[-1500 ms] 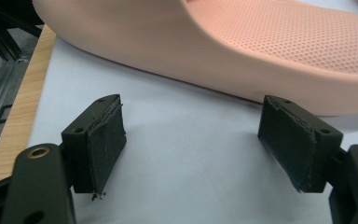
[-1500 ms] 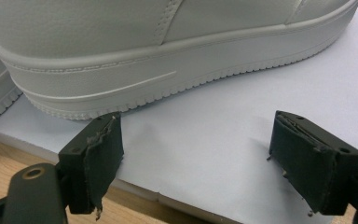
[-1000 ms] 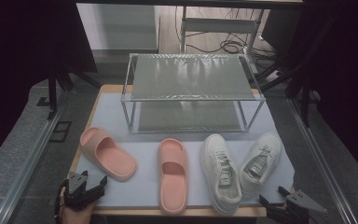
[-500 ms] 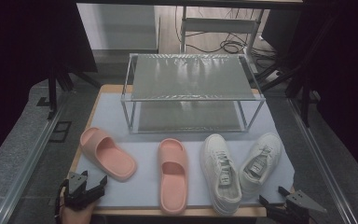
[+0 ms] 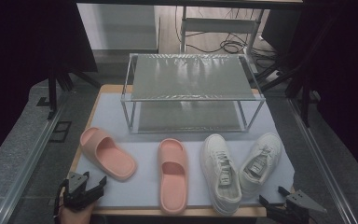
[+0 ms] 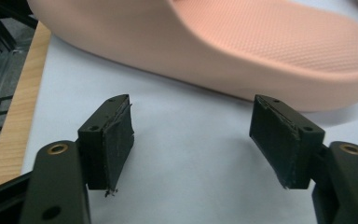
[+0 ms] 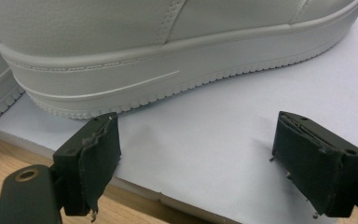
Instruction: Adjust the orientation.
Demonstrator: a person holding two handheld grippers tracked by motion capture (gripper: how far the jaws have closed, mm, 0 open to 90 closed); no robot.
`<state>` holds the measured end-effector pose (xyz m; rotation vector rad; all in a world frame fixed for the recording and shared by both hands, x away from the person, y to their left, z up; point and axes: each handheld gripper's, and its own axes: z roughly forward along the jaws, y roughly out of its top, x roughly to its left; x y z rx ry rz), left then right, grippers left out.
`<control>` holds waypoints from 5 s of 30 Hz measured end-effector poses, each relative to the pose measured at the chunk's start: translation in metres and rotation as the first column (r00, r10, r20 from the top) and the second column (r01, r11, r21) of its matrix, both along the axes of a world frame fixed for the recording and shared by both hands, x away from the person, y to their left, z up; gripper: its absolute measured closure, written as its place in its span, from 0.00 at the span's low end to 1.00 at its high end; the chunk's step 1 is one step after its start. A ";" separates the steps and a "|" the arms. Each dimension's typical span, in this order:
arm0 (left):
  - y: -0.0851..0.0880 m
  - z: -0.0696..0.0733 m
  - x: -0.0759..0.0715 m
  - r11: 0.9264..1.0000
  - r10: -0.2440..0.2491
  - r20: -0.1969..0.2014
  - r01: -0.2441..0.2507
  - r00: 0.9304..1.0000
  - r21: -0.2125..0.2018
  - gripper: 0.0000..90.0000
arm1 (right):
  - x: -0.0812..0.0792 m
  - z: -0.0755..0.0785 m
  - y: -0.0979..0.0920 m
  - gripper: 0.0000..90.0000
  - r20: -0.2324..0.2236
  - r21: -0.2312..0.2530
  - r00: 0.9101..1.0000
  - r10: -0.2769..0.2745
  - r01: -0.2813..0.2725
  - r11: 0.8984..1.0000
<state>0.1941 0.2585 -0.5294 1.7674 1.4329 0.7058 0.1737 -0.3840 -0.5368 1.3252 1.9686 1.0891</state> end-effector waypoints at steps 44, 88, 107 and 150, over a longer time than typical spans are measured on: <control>-0.010 0.034 0.055 0.985 0.156 0.031 -0.158 0.987 0.069 0.42 | 0.001 0.000 0.000 0.16 0.002 0.002 1.000 0.003 -0.003 1.000; 0.011 0.038 0.066 0.985 0.169 -0.002 -0.169 0.986 0.025 0.91 | 0.001 0.000 0.000 0.16 0.002 0.002 1.000 0.004 -0.004 1.000; 0.006 0.059 0.045 0.999 0.039 0.012 -0.039 0.999 -0.001 0.92 | 0.001 0.000 0.000 0.16 0.002 0.002 1.000 0.003 -0.003 1.000; -0.067 0.067 0.102 0.986 -0.166 0.034 0.166 0.986 -0.006 0.90 | 0.001 -0.001 -0.001 0.16 0.003 0.011 1.000 0.005 -0.005 1.000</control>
